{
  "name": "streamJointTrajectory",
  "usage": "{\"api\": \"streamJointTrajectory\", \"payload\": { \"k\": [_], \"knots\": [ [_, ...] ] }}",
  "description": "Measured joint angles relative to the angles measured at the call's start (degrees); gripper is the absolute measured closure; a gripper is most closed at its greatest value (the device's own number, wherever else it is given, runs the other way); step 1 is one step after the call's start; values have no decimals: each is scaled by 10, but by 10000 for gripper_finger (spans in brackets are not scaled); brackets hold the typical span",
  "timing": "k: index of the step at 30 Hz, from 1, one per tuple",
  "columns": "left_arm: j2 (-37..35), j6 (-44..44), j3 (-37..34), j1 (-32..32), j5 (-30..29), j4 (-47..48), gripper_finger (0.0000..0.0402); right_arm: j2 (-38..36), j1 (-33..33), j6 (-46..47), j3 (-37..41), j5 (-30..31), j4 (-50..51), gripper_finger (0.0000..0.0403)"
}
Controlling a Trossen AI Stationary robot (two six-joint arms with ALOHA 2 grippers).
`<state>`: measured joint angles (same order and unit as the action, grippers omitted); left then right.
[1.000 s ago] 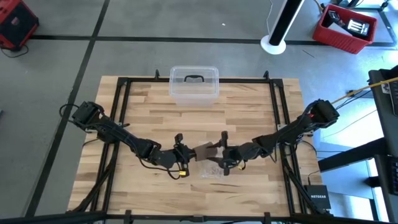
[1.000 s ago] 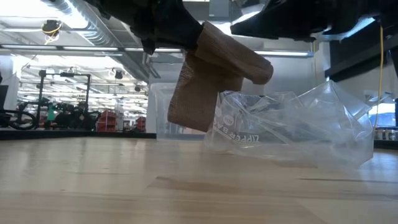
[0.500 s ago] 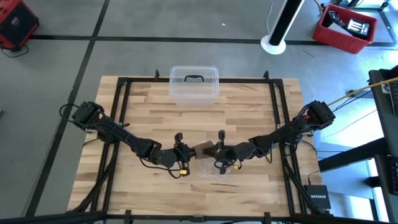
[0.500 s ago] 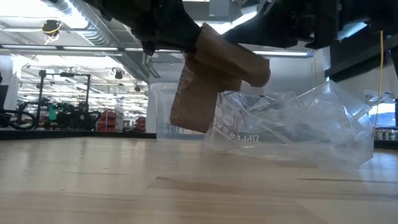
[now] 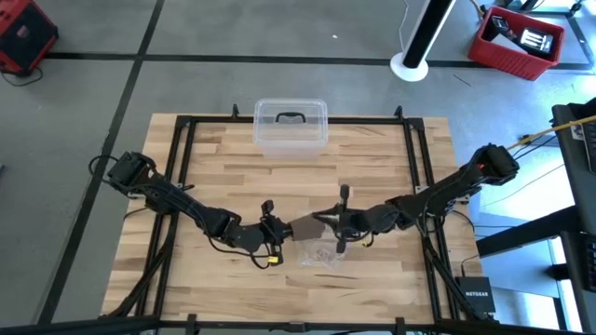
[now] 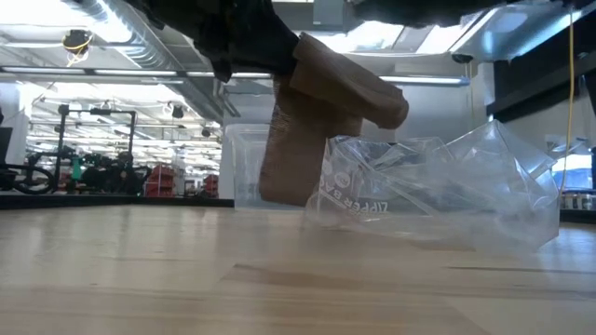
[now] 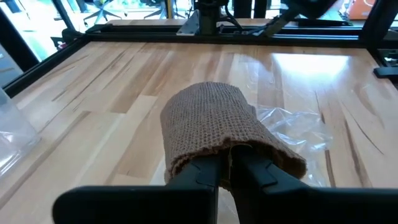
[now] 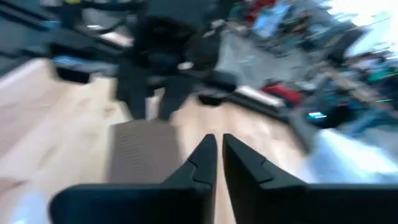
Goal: Roll bandage
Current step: Roll the brown bandage
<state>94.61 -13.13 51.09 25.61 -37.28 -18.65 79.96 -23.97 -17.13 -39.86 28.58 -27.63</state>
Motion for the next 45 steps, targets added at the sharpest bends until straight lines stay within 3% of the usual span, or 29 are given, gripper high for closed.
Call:
{"api": "streamJointTrajectory", "payload": {
  "k": [4,8,14,17,20,28,32,39,45],
  "knots": [
    [0,-5,0,-2,0,-1,387,21,0,31,0,-80,35,323],
    [0,-44,0,-7,-2,-5,387,64,-1,18,0,-101,33,263],
    [0,-156,0,-22,-4,-4,387,104,-18,-69,1,19,-30,185],
    [-1,-214,0,-30,-4,-5,387,108,-30,-114,0,80,-56,169],
    [-1,-238,0,-35,-4,-5,387,110,-31,-124,1,89,-54,167],
    [-1,-235,0,-36,-4,-19,387,111,-29,-129,0,73,-54,206],
    [-1,-191,0,-35,-4,-23,387,119,-22,-130,0,103,-56,240],
    [-1,-162,0,-29,-10,-26,387,106,-24,-129,0,126,-69,384],
    [-1,-106,0,-14,1,-21,387,44,-22,-132,-3,199,-65,392]
  ]
}}
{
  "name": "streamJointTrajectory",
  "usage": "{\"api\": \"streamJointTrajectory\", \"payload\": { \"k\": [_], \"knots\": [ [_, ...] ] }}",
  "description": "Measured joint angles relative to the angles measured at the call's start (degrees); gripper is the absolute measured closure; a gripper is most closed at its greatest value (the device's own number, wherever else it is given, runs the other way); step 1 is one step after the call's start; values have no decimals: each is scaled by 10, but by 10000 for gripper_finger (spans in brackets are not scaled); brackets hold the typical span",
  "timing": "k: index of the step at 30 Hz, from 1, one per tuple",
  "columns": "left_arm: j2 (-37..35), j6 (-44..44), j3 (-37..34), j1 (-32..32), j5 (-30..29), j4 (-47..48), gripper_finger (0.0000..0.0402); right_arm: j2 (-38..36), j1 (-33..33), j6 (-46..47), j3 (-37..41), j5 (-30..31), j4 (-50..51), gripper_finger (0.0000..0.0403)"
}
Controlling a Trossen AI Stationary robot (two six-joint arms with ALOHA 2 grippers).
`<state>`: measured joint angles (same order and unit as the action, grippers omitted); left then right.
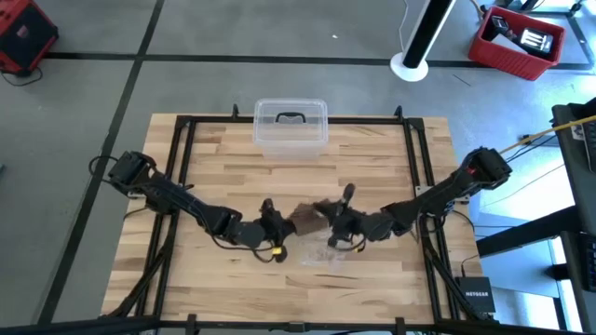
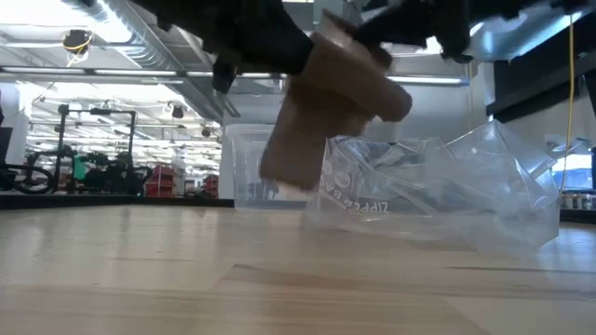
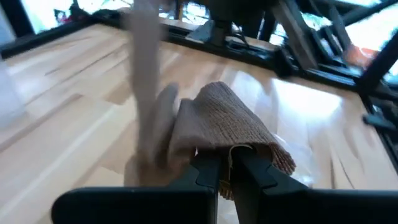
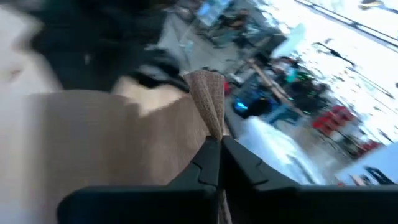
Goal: Roll bandage
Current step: Roll the brown bandage
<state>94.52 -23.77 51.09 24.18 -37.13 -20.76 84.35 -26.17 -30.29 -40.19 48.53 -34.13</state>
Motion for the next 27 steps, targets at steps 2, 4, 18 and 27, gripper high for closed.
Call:
{"api": "streamJointTrajectory", "payload": {
  "k": [2,4,18,27],
  "knots": [
    [0,17,0,5,-1,3,387,-34,0,-2,0,12,22,397],
    [0,35,0,12,-2,4,387,-68,10,-2,0,33,45,393],
    [-3,123,0,60,14,-10,387,-116,156,165,0,-110,266,354],
    [-55,232,46,62,13,-8,387,-136,172,225,-9,-222,319,208]
  ]
}}
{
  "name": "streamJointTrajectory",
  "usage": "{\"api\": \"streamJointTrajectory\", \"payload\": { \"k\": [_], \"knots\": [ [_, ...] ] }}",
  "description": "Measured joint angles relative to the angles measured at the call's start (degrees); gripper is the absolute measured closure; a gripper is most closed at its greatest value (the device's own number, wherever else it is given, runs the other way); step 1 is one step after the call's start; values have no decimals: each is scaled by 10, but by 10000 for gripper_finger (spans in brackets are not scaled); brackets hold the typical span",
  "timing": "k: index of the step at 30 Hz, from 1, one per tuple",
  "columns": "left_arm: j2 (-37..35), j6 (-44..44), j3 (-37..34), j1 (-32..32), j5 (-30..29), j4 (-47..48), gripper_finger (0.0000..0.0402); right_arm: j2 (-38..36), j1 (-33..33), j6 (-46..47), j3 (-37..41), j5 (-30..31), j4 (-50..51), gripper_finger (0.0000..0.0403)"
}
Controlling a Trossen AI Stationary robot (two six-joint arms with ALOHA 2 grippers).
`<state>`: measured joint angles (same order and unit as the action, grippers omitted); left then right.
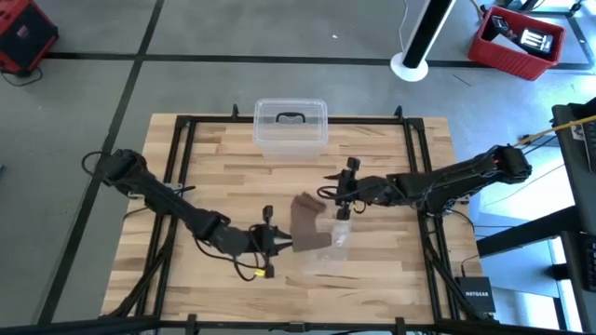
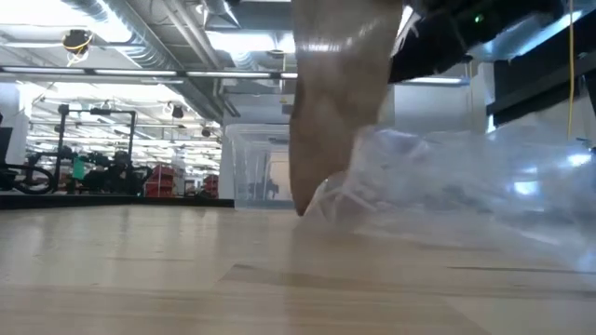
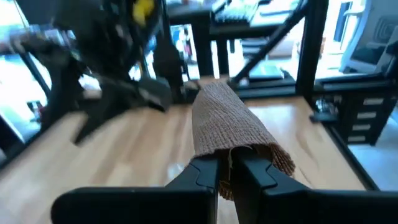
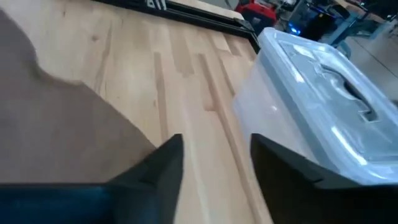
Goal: Roll bandage
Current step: Roll the brown bandage
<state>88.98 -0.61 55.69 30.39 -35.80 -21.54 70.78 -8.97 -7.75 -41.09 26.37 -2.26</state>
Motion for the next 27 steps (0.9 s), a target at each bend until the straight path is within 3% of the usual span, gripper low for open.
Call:
{"api": "streamJointTrajectory", "payload": {
  "k": [5,9,13,18,27],
  "knots": [
    [-58,80,14,-7,-5,-3,387,-49,0,1,-69,0,165,148],
    [-109,115,14,-31,-8,-5,387,-89,0,16,-140,-4,292,128],
    [-151,126,14,-67,-9,-5,387,-131,0,21,-164,-56,300,125],
    [-172,136,14,-111,12,-5,387,-155,0,35,-116,-140,196,125],
    [-172,146,14,-155,65,13,387,-89,5,34,64,-120,-188,125]
  ]
}}
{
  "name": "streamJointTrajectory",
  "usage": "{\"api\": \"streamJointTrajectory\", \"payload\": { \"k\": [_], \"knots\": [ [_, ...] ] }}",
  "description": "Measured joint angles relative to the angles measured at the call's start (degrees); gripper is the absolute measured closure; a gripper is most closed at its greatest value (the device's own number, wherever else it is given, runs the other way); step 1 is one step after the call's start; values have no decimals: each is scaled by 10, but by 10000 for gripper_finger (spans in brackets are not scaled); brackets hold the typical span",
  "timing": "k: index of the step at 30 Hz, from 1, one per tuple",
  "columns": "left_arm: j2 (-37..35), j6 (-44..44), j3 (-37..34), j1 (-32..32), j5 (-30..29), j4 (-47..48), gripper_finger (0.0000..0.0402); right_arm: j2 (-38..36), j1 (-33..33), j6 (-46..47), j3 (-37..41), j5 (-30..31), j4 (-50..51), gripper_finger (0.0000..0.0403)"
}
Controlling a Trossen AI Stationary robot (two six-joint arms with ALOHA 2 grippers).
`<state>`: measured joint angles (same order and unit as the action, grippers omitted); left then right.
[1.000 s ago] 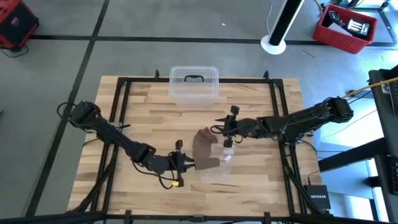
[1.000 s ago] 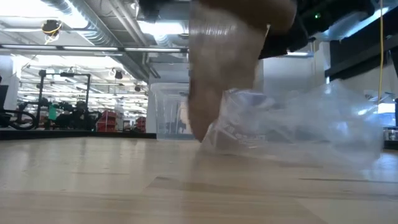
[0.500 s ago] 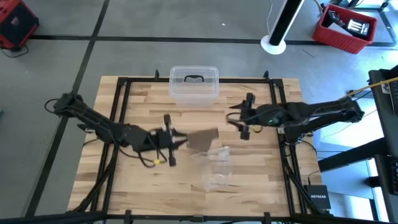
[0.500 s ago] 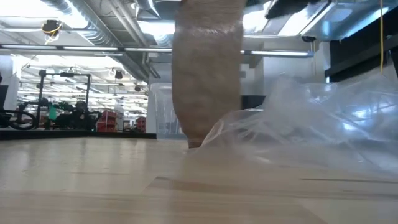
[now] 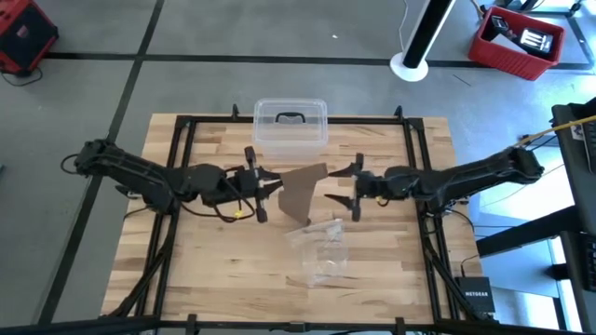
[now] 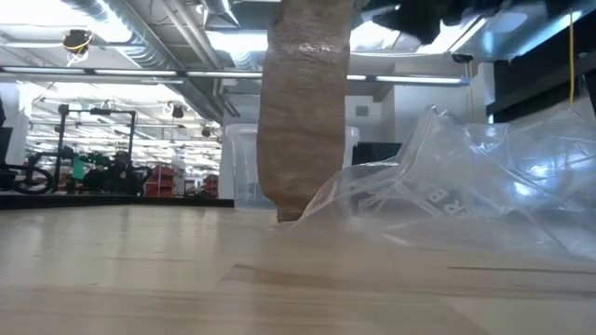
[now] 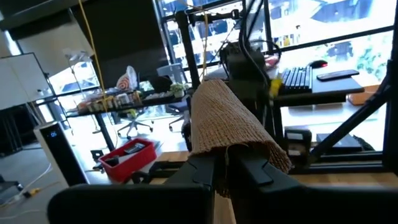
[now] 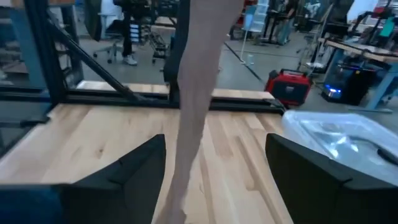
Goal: Roll bandage
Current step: Roll the brown bandage
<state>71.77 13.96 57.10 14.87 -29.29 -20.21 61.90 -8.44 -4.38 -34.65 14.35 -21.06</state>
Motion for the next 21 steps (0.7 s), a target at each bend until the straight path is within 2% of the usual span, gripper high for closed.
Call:
{"api": "streamJointTrajectory", "payload": {
  "k": [4,6,15,21],
  "knots": [
    [0,4,0,-6,11,0,387,68,11,7,7,0,-35,126],
    [0,5,0,-7,16,3,387,104,19,10,5,-23,-63,133],
    [1,12,0,-6,23,3,387,256,33,23,5,-88,-265,201],
    [1,12,0,-6,23,1,387,324,32,43,5,-100,-356,228]
  ]
}}
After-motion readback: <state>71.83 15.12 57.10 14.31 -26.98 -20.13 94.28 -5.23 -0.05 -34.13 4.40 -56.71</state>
